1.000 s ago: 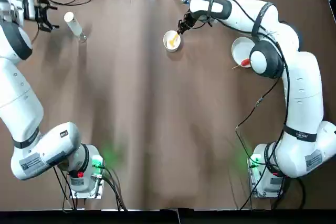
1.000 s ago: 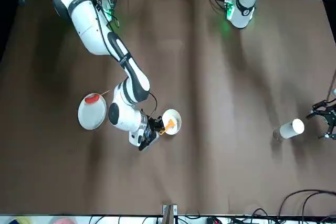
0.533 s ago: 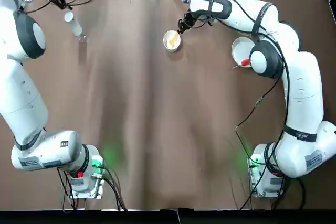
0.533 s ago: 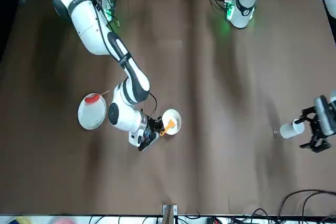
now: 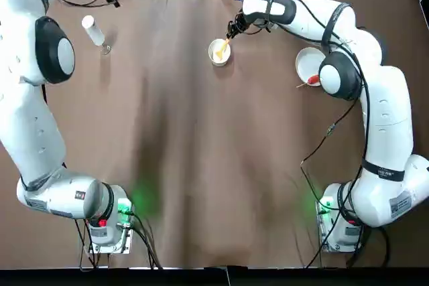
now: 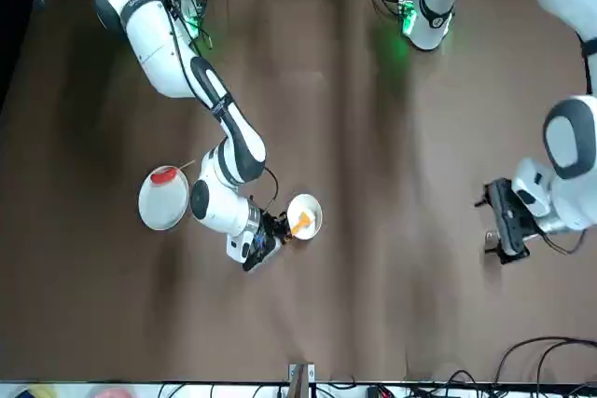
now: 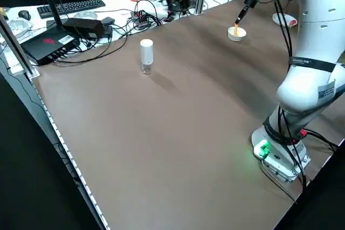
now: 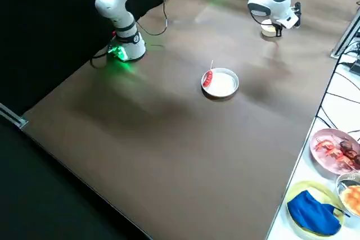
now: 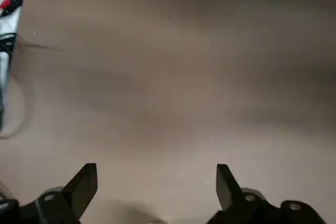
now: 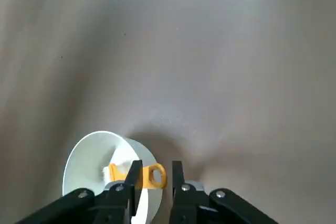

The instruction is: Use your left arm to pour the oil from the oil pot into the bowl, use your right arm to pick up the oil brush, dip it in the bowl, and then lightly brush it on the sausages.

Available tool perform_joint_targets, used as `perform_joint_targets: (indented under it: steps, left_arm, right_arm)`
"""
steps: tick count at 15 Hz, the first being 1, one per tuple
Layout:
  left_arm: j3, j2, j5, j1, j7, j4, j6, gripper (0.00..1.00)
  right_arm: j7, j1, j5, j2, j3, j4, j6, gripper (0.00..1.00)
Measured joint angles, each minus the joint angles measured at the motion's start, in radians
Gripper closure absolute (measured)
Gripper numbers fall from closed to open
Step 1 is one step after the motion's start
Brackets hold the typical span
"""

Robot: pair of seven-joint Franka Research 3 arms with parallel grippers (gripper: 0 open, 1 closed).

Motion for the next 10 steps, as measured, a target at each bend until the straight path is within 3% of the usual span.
perform_joint_targets:
  steps: [5,6,10]
  left_arm:
    - [-0.004,-0.097,0.122,-0.142,-0.568,-0.007,-0.142,0.00]
    - [-0.004,-0.130,0.141,-0.184,-0.821,-0.008,-0.222,0.00]
    - [-0.004,-0.207,0.160,-0.220,-1.319,-0.011,-0.349,0.00]
  right_arm:
    - [0.000,0.000,0.000,0.000,0.001,0.000,-0.001,0.72]
    - [0.000,0.001,0.000,0.000,0.001,0.000,-0.002,0.75]
    - [0.000,0.001,0.000,0.000,0.000,0.000,-0.002,0.80]
